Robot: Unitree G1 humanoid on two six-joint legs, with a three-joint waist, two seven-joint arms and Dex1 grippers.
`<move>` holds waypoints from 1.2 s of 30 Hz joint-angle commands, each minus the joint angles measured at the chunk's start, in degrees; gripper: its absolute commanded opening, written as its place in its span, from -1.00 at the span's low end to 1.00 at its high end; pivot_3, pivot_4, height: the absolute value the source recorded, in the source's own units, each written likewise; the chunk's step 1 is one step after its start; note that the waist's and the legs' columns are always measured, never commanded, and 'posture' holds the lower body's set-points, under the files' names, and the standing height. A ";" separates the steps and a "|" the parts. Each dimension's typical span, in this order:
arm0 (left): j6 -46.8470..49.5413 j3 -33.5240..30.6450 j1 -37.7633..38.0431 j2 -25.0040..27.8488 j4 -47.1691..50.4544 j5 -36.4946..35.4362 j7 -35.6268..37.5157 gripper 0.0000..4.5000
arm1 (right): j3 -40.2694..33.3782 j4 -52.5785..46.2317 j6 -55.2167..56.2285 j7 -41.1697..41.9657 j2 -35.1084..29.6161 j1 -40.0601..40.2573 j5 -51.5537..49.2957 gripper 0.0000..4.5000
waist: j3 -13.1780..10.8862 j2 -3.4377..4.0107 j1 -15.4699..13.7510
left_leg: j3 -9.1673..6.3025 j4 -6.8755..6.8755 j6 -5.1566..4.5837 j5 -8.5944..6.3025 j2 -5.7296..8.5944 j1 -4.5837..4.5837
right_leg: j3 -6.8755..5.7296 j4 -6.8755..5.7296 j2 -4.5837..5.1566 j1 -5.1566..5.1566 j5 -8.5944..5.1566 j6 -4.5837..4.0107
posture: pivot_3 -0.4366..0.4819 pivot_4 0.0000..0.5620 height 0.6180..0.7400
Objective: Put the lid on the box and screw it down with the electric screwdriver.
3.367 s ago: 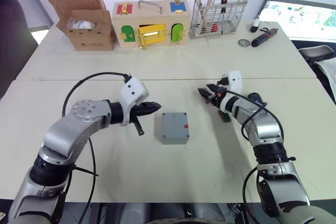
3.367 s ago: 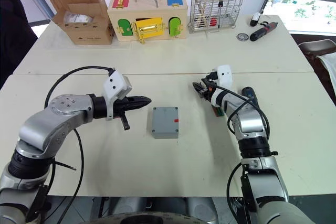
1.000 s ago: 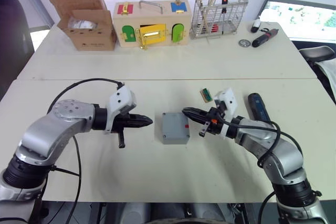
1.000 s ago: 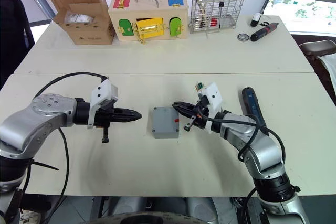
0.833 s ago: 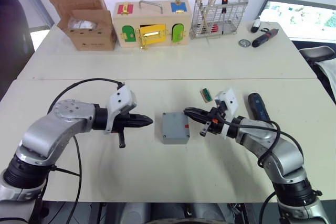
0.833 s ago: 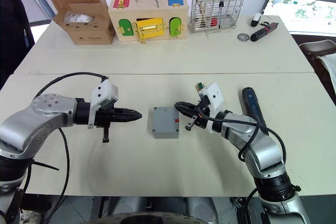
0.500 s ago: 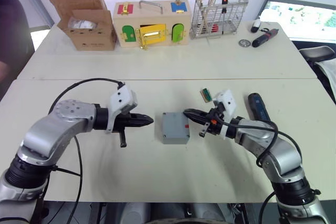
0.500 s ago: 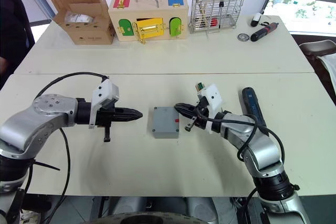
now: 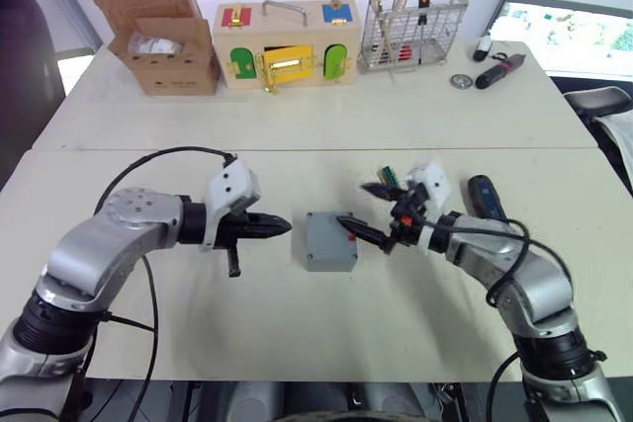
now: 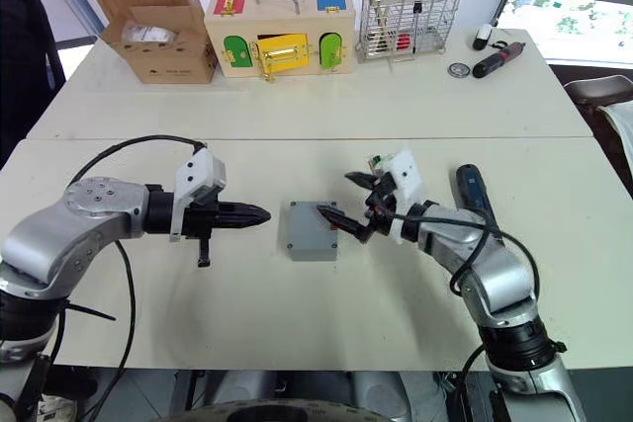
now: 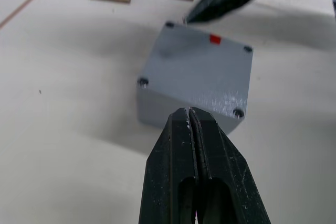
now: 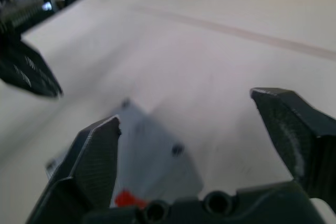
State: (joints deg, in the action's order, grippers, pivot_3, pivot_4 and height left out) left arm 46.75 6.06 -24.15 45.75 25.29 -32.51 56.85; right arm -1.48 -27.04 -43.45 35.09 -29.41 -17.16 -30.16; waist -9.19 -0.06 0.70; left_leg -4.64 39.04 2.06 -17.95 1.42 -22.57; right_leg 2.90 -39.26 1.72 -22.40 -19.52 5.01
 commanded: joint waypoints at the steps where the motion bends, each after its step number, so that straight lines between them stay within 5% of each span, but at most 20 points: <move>1: -2.33 0.17 -3.84 -1.04 -1.01 -0.99 2.58 -1.00 | -11.96 -4.01 -12.58 -5.04 -3.12 -4.69 -9.83 0.99 | 0.00 0.00 -0.11 | 0.00 0.00 0.00 0.00 0.00 0.00 | -0.01 0.00 0.00 0.02 0.00 0.00 | -0.05 -0.47 1.00; 5: -6.57 4.15 -8.73 -3.34 -3.65 1.11 6.27 -1.00 | -22.09 -2.15 -31.38 -8.19 -10.81 -11.41 -19.11 0.99 | -0.02 0.03 -0.06 | -0.01 0.00 0.00 0.00 0.02 -0.01 | -0.03 0.02 0.03 0.02 0.00 0.00 | -0.05 -0.47 1.00; 11: -10.47 6.98 -11.33 -7.72 -4.89 2.69 7.13 -1.00 | -29.70 2.17 -44.32 -7.97 -23.40 -12.84 -20.76 0.99 | -0.02 0.03 0.05 | 0.04 -0.04 -0.12 -0.06 0.00 -0.05 | 0.00 0.09 0.00 0.01 0.00 -0.01 | -0.05 -0.47 1.00; 17: -15.82 12.53 -7.62 -7.40 -3.26 9.40 7.45 -1.00 | -29.53 4.13 -49.05 -1.85 -40.32 5.33 -27.89 0.99 | -0.02 0.02 -0.13 | 0.11 0.00 -0.25 -0.14 -0.02 -0.11 | 0.03 0.16 -0.01 0.03 -0.01 0.00 | -0.05 -0.47 1.00; 25: -14.12 13.59 -3.69 -9.92 1.15 9.31 4.34 -1.00 | -26.54 15.61 -49.05 -8.48 -44.90 12.03 -37.25 0.99 | -0.05 -0.04 -0.14 | 0.23 0.11 -0.26 -0.14 -0.02 0.05 | 0.13 0.10 -0.02 0.18 0.00 0.01 | -0.05 -0.47 1.00; 36: -9.69 11.87 -0.22 -8.36 6.57 7.34 2.07 -1.00 | -12.80 25.65 -49.05 -11.84 -40.56 0.61 -29.90 0.99 | -0.05 -0.03 -0.16 | 0.22 0.10 -0.26 -0.14 -0.05 0.04 | 0.13 0.11 -0.04 0.15 0.00 0.01 | -0.05 -0.47 1.00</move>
State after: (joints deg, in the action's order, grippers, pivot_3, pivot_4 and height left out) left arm 36.65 19.63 -24.63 36.65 29.11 -23.92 58.93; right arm -15.04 -2.31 -92.16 22.98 -70.20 -14.98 -62.23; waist -9.24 -0.09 0.55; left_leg -4.42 39.13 1.80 -18.09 1.37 -22.53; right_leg 3.03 -39.15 1.66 -22.27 -19.52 5.02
